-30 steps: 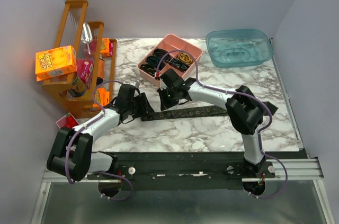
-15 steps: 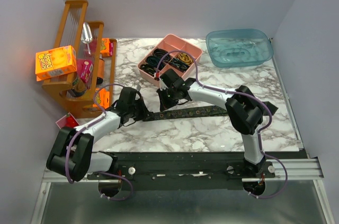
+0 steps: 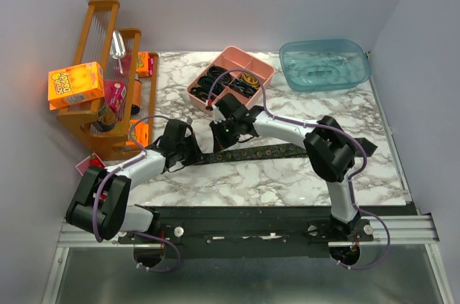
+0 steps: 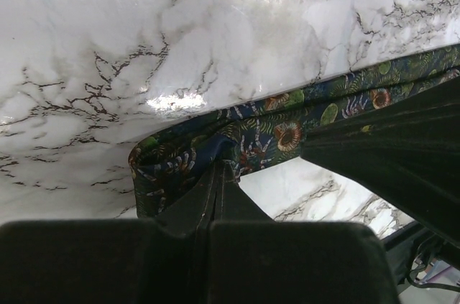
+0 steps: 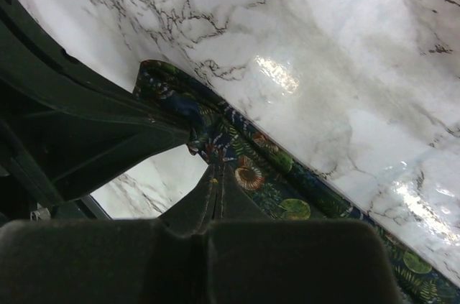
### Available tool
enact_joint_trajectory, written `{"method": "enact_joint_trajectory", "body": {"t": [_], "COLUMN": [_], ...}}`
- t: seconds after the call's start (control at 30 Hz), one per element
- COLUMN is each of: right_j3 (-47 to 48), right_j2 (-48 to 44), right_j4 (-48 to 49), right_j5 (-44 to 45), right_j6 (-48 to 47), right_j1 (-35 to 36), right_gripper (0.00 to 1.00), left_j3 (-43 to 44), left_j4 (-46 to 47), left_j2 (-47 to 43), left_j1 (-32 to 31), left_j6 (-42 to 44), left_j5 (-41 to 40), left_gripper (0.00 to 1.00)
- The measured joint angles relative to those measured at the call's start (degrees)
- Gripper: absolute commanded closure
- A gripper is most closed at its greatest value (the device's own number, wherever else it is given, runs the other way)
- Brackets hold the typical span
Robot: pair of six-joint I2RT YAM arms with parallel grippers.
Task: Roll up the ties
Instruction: Roll the tie at the center of the board.
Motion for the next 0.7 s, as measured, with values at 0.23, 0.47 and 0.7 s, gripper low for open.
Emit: {"method": "enact_joint_trajectory", "body": {"t": [0.23, 0.47, 0.7], "right_j3": [1.99, 4.44, 5.53], "right_j2": [0.98, 2.08, 4.98], "right_j4": [0.24, 0.28, 0.63], "right_j5": [-1.11, -2.01, -2.45], "right_j6": [-0.22, -0.24, -0.26], "right_j1": [1.05, 1.70, 2.40], "right_gripper": [0.99, 0.99, 0.99], "left_j3": [0.24, 2.91, 3.23], "left_j4": [-1.31, -4.42, -6.45], "left_j2": [-1.49, -4.13, -4.20], "left_j1": [-0.04, -0.31, -0.31], "left_j6": [0.26, 1.31, 2.01], "left_j5": [-0.15, -0.83, -1.57], "left_gripper": [0.97, 0.96, 0.96]}}
